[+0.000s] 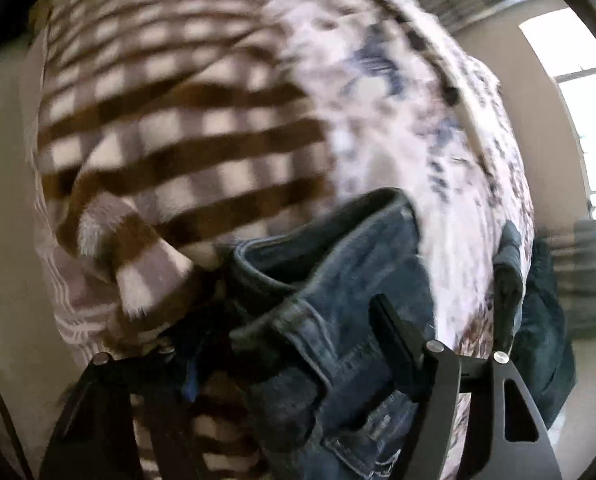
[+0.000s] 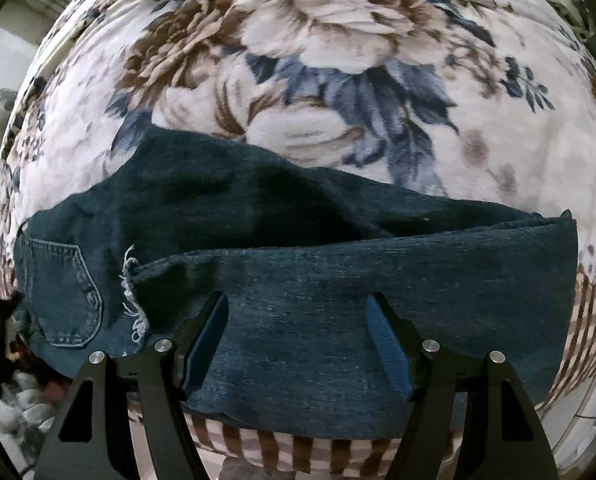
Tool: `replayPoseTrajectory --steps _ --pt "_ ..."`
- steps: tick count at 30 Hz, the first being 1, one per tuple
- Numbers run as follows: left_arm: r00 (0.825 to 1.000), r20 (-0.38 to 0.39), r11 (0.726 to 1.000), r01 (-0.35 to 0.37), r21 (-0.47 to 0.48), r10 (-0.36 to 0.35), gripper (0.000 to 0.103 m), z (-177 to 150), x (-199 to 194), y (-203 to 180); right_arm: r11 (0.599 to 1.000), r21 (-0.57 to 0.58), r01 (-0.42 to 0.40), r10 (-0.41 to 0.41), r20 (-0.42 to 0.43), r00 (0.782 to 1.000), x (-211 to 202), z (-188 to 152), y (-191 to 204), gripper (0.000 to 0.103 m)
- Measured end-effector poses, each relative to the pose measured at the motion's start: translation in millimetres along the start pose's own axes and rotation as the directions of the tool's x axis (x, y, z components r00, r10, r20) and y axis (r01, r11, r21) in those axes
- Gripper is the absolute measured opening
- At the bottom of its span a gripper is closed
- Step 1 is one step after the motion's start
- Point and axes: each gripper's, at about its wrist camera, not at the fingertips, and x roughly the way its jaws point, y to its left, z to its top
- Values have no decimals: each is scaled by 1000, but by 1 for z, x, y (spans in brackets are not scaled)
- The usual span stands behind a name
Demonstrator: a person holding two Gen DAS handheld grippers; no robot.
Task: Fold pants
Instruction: 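Grasp the waistband with the left gripper and lift it while the right gripper holds the fold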
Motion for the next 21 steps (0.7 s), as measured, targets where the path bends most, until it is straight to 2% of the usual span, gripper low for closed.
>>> replayPoseTrajectory --steps 1,3,5,8,9,10,12,13,14,16,19,21 --pt "1000 12 1000 0 19 0 68 -3 -1 -3 1000 -1 -1 1 -2 1000 2 -1 4 73" --pt "1000 -17 1000 -10 26 10 69 -1 16 -2 1000 0 -2 2 -10 1000 6 -3 8 73" --pt "998 -60 1000 14 -26 -16 73 5 40 15 1000 3 -4 4 -11 1000 9 -6 12 73" --pt "997 -59 997 41 -59 -45 72 16 48 15 1000 7 -19 19 -12 1000 12 -7 15 73" --pt "999 -38 999 36 -32 -38 63 16 42 7 1000 8 -22 22 -10 1000 12 -8 16 73" --pt "999 -23 1000 25 -4 -25 49 13 35 3 1000 7 -25 25 -7 1000 12 -9 16 73" --pt "1000 14 999 -4 54 3 33 5 21 -5 1000 6 -29 29 -1 1000 9 -19 9 73" --pt "999 30 994 -40 105 37 28 2 12 -14 999 9 -31 31 2 1000 9 -20 7 73" --pt "996 40 986 -82 146 77 27 0 3 -21 999 12 -37 37 4 999 8 -22 3 73" --pt "992 62 977 -116 179 107 24 -1 -13 -37 999 17 -45 45 11 999 3 -28 -12 73" --pt "990 117 960 -108 257 80 22 -8 -37 -76 998 19 -58 58 25 998 -1 -29 -27 73" --pt "987 156 939 -87 332 36 22 -19 -53 -102 997 31 -64 63 30 998 -2 -31 -37 73"
